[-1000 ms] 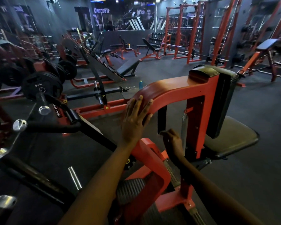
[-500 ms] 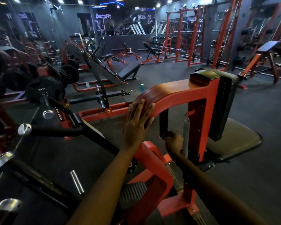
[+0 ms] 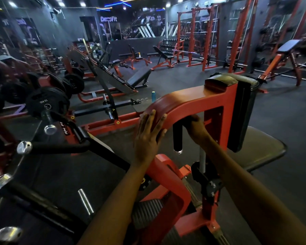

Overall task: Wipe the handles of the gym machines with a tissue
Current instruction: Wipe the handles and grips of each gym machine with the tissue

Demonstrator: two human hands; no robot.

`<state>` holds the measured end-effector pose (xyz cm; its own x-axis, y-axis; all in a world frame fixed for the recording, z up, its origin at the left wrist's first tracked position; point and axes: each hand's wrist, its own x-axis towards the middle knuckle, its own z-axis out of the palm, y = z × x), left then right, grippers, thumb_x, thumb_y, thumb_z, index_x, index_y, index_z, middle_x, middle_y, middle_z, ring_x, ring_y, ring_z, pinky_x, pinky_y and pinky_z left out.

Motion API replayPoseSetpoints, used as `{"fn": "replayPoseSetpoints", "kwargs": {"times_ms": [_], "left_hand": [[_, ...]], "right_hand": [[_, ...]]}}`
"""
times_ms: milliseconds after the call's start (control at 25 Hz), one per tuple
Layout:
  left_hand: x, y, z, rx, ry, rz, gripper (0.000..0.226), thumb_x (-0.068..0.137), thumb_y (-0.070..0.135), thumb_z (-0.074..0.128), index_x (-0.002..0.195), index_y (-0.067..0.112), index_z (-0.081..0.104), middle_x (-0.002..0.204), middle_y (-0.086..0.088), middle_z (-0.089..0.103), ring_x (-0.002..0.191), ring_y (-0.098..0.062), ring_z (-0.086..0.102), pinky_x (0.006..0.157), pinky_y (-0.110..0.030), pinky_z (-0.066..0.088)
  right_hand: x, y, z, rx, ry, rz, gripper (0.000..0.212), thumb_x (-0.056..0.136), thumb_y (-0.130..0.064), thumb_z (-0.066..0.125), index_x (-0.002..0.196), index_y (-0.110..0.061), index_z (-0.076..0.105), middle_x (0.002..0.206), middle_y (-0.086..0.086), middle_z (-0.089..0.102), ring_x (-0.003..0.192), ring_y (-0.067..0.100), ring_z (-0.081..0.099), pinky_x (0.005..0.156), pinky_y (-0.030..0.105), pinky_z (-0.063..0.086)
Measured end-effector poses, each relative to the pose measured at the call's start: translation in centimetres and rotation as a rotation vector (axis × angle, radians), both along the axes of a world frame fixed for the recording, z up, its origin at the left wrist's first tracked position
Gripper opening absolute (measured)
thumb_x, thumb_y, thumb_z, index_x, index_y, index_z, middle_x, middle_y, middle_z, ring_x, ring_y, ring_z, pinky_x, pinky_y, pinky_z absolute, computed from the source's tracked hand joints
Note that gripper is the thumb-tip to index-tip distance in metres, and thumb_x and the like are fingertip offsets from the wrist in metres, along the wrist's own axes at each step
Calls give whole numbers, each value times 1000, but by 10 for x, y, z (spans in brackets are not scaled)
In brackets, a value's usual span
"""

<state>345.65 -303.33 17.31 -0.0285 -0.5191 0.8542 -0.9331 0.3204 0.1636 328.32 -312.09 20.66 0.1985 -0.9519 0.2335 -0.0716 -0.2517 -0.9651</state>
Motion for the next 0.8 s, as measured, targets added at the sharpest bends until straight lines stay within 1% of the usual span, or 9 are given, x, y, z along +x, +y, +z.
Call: {"fn": "replayPoseSetpoints", "kwargs": {"times_ms": [80,160,280,360,440,520,600,720,800], "left_hand": [[0,-1,1,-3,-1,6,55,104,47,31,153,42,5,156,-9,30,145,-28,18,99,-59,46],[-1,0,-1,-3,-6,5,56,104,46,32,153,42,5,155,-10,31,145,-27,16,100,-59,45],[-1,-3,-1,-17,-19,12,55,105,46,32,153,42,6,154,-11,33,145,-29,21,102,-59,44],[0,-3,-1,-18,-16,15,55,105,46,32,153,42,6,154,-11,34,144,-31,24,101,-58,44],[0,-3,-3,-23,-22,16,54,105,45,31,153,42,6,153,-12,35,142,-34,26,100,-58,44],[0,-2,-5,-20,-17,8,54,105,45,31,153,42,6,153,-12,34,142,-34,27,100,-59,45],[-1,-3,-3,-26,-18,7,54,105,46,31,153,42,6,153,-12,34,143,-33,26,99,-58,46],[0,-3,0,-27,-13,8,55,105,45,32,153,42,7,154,-11,34,143,-32,26,101,-58,44],[-1,-1,-1,-23,-13,7,55,105,45,32,153,42,6,154,-11,32,143,-33,25,102,-58,43]], "right_hand": [[-5,-1,-21,31,156,134,21,93,10,43,103,1,59,94,8,61,82,3,60,70,18,47],[-10,-10,-23,25,275,211,21,93,5,47,110,2,59,96,7,62,78,2,61,69,20,46],[-10,-22,6,-81,108,144,12,90,7,52,88,-2,59,77,-1,59,68,-3,55,66,22,45],[-11,-23,-11,-48,142,120,18,91,5,51,86,-9,61,79,-2,61,71,-2,57,68,23,45],[-14,-15,-52,89,318,163,27,92,10,44,106,-4,62,99,13,66,79,9,58,70,26,43],[-20,-18,-71,157,484,202,38,90,16,39,120,1,56,111,22,62,72,8,57,62,17,42],[-17,-20,-46,116,352,166,37,89,15,39,112,-5,60,104,17,61,71,7,58,63,15,44],[-6,-8,-35,45,29,23,28,93,3,48,108,-16,63,104,6,65,89,10,63,78,21,51],[-3,4,-66,127,115,-23,28,92,3,49,114,-7,63,105,6,65,85,8,61,69,12,48]]}}
